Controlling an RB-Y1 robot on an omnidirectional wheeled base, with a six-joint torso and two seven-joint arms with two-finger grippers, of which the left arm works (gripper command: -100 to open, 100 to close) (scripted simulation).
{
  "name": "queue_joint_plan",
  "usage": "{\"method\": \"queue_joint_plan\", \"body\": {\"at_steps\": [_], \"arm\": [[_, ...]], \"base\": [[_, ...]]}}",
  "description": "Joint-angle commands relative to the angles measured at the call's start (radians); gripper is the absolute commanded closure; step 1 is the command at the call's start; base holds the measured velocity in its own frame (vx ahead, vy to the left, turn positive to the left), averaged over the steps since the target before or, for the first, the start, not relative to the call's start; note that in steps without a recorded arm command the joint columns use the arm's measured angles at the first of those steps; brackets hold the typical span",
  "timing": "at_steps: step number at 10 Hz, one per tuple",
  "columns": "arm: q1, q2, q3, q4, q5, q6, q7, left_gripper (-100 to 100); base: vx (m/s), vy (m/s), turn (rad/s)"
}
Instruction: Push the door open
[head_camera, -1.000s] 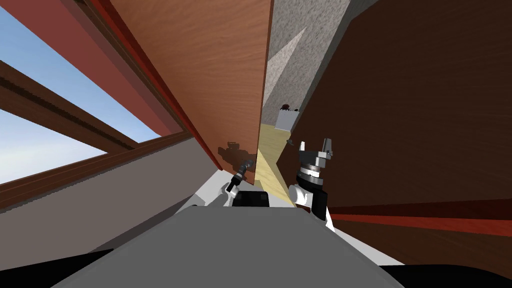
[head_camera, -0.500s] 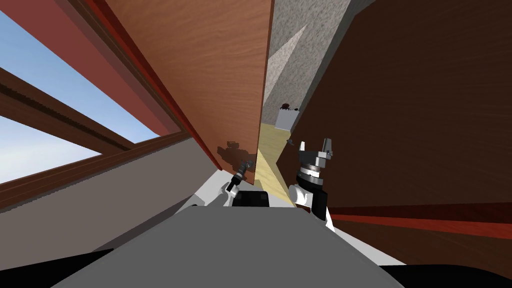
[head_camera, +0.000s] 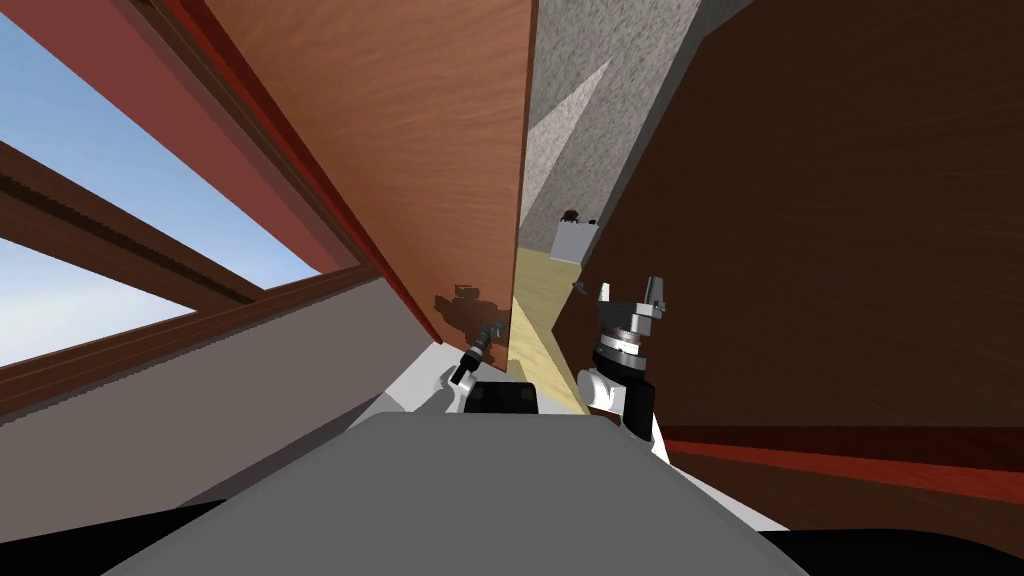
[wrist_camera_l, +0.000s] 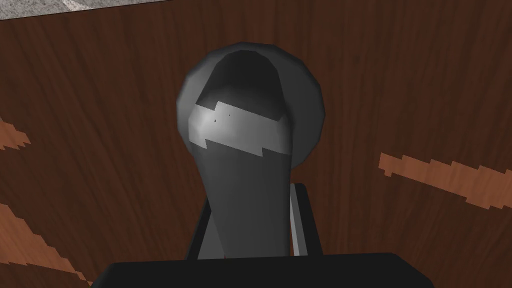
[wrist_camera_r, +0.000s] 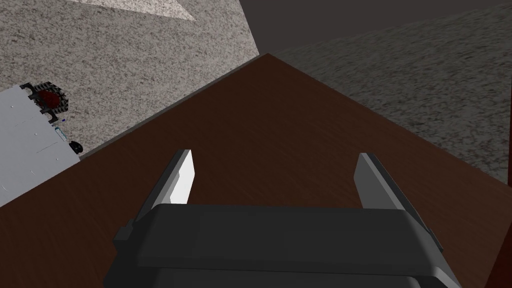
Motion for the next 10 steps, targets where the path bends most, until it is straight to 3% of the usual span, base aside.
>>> {"method": "queue_joint_plan", "body": {"at_steps": [1,4,5,6,7,10], "arm": [[-0.024,0.011,0.024,0.026,0.012,-0.026,-0.008,100],[-0.025,0.024,0.051,0.028,0.025,-0.025,-0.022,100],[-0.025,0.024,0.051,0.008,0.025,-0.025,-0.022,100],[-0.025,0.024,0.051,0.028,0.025,-0.025,-0.022,100],[-0.026,0.029,0.070,0.029,0.034,-0.024,-0.032,100],[-0.026,0.032,0.084,0.030,0.040,-0.023,-0.038,100]], "base": [[0.140,-0.094,0.039],[0.163,-0.101,0.042],[0.114,-0.087,0.042],[0.048,-0.037,-0.002],[0.097,-0.074,0.062],[0.104,-0.074,0.050]]}}
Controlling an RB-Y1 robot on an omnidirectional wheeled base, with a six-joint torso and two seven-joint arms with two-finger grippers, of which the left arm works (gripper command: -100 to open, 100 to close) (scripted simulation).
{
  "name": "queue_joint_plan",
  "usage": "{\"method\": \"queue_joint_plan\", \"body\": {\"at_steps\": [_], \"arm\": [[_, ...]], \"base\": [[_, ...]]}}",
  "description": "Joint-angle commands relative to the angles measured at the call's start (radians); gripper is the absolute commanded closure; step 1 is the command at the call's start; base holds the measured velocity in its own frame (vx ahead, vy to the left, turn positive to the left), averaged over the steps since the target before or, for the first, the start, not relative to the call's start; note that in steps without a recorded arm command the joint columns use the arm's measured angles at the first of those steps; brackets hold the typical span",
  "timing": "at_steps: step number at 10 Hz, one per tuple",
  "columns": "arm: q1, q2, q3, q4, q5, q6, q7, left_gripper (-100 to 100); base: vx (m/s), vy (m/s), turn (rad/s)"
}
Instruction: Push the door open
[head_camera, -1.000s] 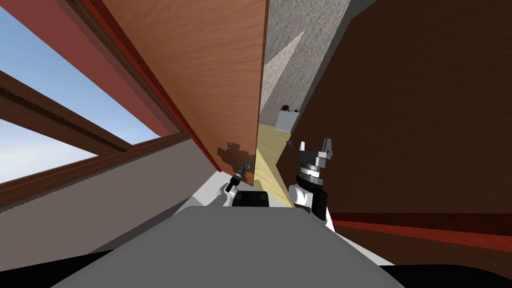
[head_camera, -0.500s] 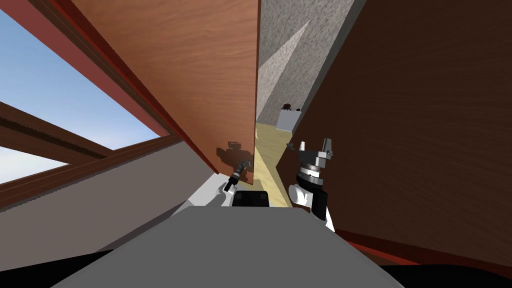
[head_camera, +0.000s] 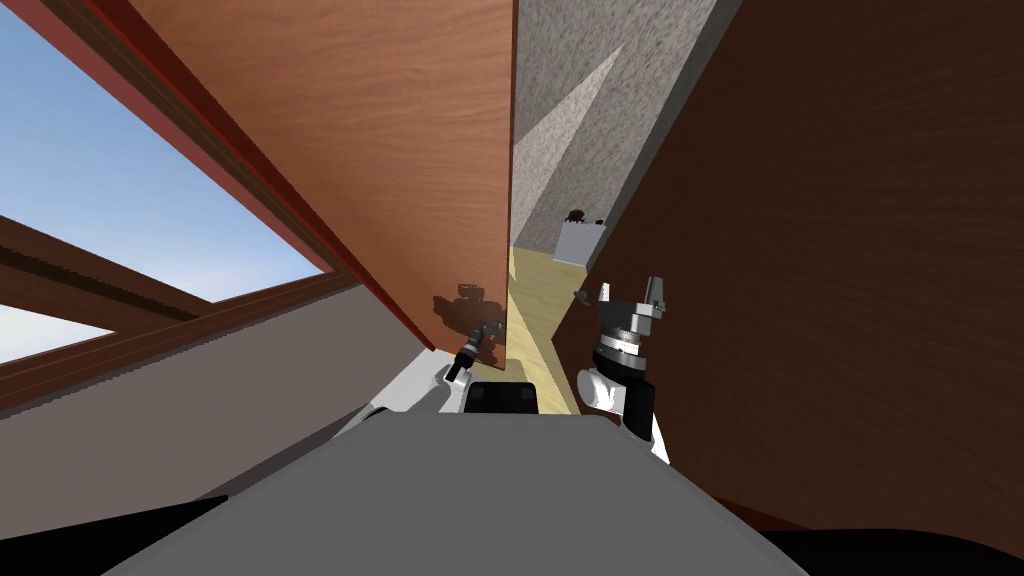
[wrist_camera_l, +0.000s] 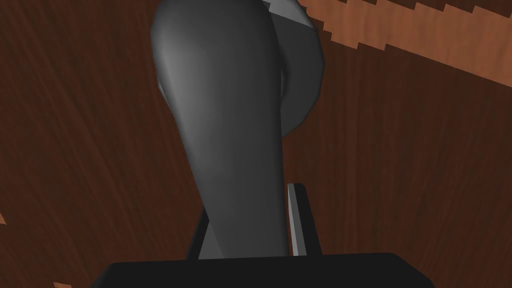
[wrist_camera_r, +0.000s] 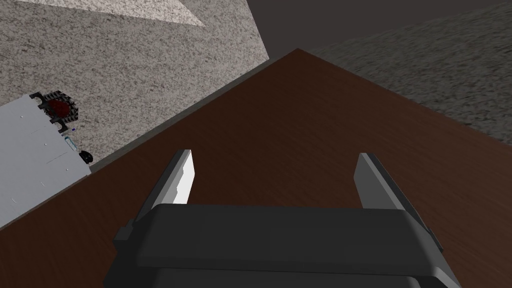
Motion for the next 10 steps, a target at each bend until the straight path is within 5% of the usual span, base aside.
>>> {"method": "queue_joint_plan", "body": {"at_steps": [1,10], "arm": [[0.013,0.012,0.008,-0.038,0.003,0.015,-0.003,100],[0.010,0.005,0.099,-0.031,0.046,0.018,-0.048,100]], "base": [[0.043,-0.042,0.008],[0.124,-0.107,0.063]]}}
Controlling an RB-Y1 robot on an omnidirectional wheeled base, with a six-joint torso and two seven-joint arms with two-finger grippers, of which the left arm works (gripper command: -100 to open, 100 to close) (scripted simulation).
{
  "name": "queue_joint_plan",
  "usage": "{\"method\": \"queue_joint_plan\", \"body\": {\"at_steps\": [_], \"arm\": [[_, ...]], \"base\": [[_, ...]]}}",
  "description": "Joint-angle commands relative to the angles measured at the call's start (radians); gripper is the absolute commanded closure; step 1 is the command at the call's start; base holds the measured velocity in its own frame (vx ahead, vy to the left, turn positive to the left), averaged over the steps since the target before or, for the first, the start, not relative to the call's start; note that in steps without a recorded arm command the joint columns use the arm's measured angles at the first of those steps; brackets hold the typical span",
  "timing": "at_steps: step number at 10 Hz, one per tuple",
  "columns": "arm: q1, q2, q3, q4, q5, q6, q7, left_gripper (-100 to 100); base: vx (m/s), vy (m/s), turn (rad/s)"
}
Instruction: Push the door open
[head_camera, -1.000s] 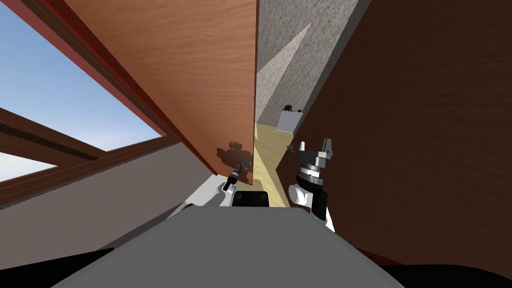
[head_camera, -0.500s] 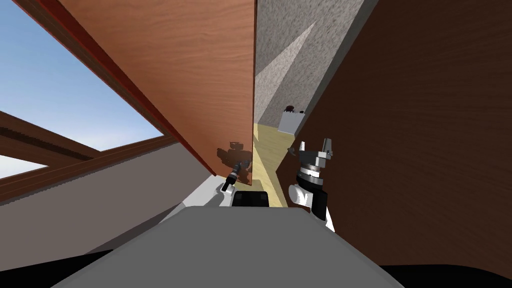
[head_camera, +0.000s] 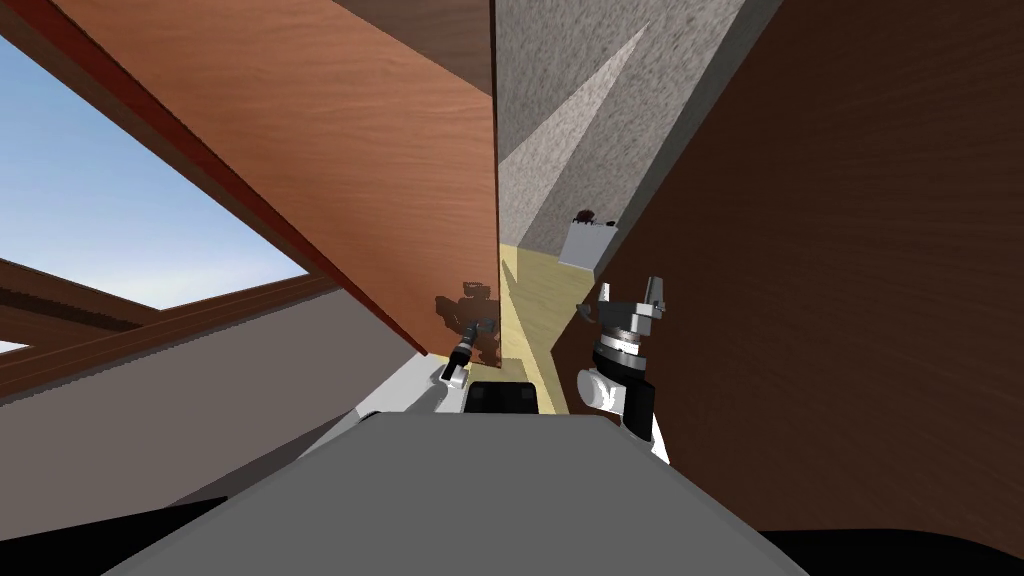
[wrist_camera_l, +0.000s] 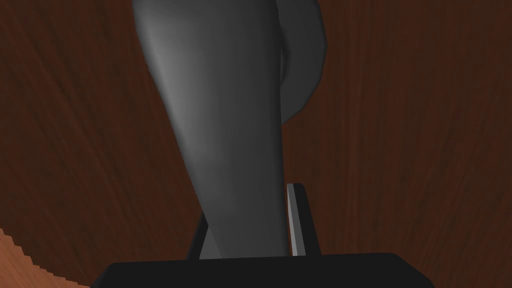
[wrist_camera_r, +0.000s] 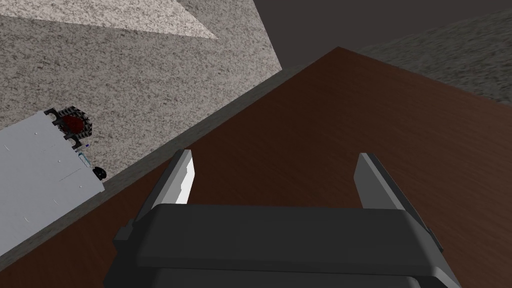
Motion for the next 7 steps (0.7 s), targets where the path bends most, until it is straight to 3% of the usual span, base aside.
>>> {"method": "queue_joint_plan", "body": {"at_steps": [1,7], "arm": [[-0.002,-0.005,0.025,-0.004,0.011,-0.002,-0.015,100],[-0.004,-0.043,0.084,0.000,0.039,0.000,-0.044,100]], "base": [[0.171,-0.126,0.087],[0.167,-0.129,0.080]]}}
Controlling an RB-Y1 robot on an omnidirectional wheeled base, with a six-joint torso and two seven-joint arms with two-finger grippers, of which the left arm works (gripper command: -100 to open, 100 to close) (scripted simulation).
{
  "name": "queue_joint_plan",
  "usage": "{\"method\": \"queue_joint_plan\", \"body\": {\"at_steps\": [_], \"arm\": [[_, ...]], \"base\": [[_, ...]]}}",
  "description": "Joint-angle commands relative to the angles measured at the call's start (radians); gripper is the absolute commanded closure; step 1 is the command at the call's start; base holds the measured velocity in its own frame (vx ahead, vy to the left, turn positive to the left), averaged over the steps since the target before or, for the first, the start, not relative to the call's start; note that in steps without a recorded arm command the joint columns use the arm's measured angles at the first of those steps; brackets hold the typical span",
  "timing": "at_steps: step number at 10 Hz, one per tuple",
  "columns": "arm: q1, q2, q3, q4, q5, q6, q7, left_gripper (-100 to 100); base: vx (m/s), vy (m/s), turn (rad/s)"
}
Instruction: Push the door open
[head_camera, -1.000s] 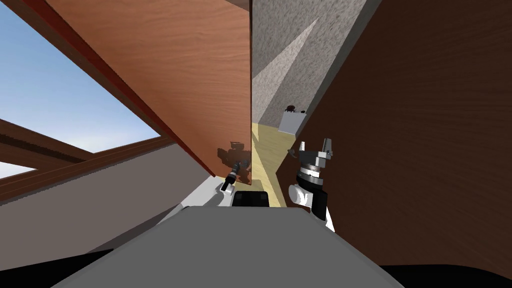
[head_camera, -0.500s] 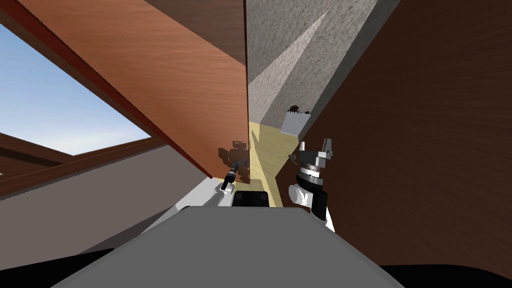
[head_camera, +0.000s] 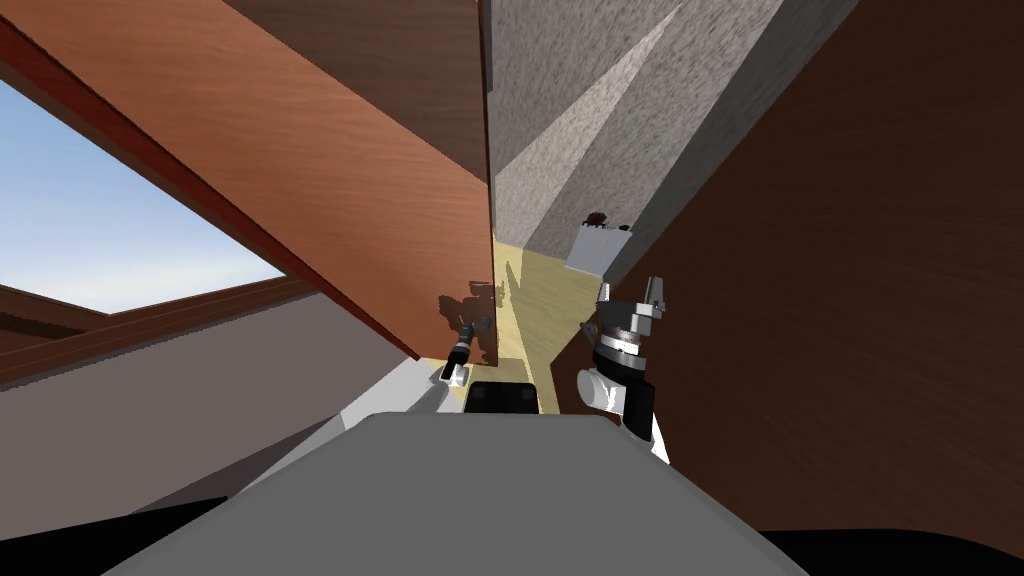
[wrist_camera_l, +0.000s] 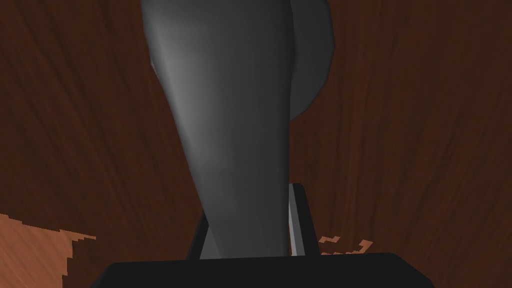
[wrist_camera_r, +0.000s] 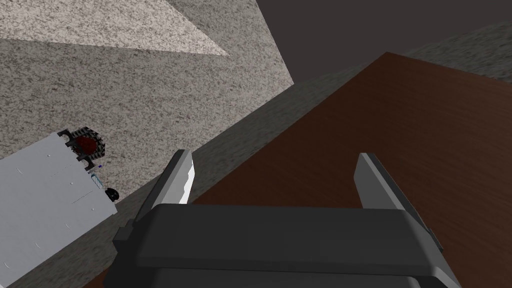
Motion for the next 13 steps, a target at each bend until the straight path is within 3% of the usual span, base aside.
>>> {"method": "queue_joint_plan", "body": {"at_steps": [1,3,8,12,13], "arm": [[-0.001,-0.023,0.003,-0.003,0.002,0.002,-0.007,100],[0.007,0.011,0.018,-0.016,0.002,0.006,-0.006,100],[0.000,0.040,0.042,-0.006,-0.009,0.002,-0.010,100],[-0.006,0.049,0.062,0.002,-0.018,-0.001,-0.013,100],[-0.002,0.042,0.051,-0.001,-0.044,-0.005,-0.001,-100]], "base": [[0.129,-0.103,0.053],[0.103,-0.018,0.097],[0.223,-0.010,0.126],[0.191,0.005,0.155],[0.091,0.032,0.248]]}}
